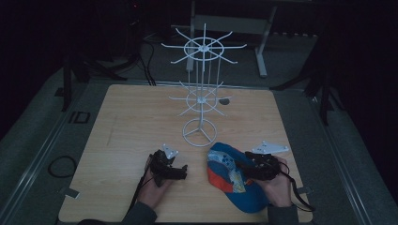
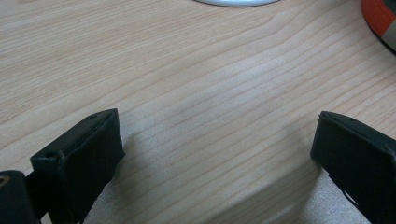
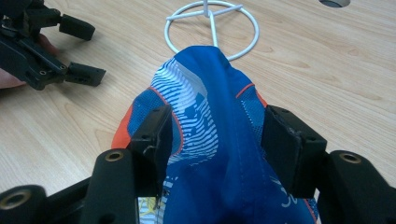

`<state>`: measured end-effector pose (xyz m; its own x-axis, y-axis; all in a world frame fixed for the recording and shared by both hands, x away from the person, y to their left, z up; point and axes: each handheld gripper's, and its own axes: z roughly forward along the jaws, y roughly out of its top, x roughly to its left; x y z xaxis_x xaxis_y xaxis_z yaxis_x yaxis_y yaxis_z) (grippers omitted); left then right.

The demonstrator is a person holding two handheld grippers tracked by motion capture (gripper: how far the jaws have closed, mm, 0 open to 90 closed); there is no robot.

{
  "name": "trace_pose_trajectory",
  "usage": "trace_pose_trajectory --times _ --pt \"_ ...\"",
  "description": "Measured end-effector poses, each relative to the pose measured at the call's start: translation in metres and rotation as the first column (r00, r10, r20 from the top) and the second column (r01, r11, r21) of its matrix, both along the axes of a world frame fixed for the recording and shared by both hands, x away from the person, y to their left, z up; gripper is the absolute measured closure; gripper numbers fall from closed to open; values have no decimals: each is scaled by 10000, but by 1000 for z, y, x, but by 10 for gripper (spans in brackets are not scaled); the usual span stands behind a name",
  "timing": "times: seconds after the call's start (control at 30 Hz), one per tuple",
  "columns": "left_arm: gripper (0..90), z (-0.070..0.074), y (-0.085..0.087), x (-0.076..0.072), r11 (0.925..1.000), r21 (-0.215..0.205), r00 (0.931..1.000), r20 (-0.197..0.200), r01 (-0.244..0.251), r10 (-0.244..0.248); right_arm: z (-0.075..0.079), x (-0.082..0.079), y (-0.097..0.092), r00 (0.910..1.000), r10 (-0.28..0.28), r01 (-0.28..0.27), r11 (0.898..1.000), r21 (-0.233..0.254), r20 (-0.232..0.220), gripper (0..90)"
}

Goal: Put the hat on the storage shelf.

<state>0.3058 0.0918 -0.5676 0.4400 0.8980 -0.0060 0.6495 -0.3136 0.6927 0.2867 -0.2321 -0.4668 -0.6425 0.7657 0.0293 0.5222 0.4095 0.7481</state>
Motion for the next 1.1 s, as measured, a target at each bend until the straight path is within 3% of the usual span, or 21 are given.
trace_pose_trajectory --times 0.43,0.73,1.1 --pt "26 0 0 0 10000 -4 10000 -1 -5 5 5 3 1 9999 108 -109 9999 -19 -119 430" --pt "26 0 0 0 10000 -3 10000 -1 -2 2 8 10 9 9988 385 -403 9974 -593 -311 426" --pt "26 0 0 0 10000 1 10000 -37 11 -11 13 20 13 9972 523 -565 9954 -775 -541 420"
